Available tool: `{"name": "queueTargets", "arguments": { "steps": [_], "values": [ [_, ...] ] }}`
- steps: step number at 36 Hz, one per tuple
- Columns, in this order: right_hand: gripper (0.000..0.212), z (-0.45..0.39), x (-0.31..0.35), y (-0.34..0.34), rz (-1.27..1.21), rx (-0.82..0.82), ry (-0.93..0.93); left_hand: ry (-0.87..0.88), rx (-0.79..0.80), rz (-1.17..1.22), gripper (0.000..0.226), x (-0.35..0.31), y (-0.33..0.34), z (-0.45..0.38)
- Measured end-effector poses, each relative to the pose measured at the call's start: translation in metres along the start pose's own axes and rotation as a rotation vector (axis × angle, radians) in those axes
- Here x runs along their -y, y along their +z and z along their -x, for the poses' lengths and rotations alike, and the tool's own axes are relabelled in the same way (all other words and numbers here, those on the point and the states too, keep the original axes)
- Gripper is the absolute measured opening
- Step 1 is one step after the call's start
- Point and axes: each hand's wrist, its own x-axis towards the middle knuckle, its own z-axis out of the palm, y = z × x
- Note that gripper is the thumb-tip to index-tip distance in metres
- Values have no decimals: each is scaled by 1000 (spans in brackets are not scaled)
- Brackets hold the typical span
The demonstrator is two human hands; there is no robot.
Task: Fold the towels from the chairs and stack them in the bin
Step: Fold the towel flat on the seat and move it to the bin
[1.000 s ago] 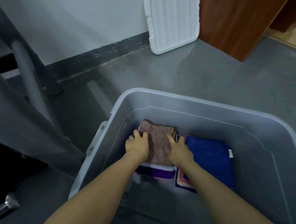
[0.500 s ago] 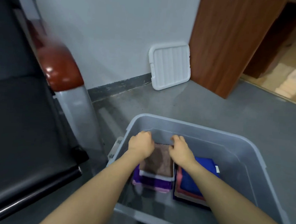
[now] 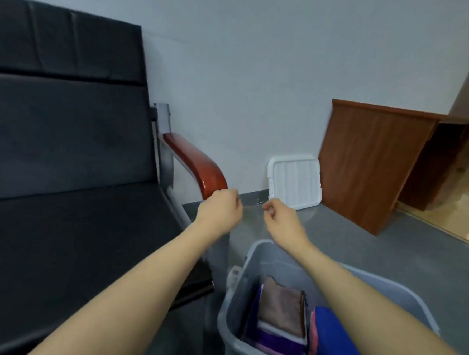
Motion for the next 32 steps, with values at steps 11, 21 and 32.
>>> {"name": "queueTargets", "arguments": {
  "steps": [11, 21, 32],
  "values": [
    [18, -2, 144, 44, -39, 56, -253, -184, -128, -69, 24, 91, -115, 41],
    [16, 3, 266, 137, -118, 267, -440, -480, -274, -181, 23, 196, -197, 106],
    [17, 36, 398, 244, -220, 496, -659, -784, -376, -246, 17, 306, -268, 179]
  ]
}}
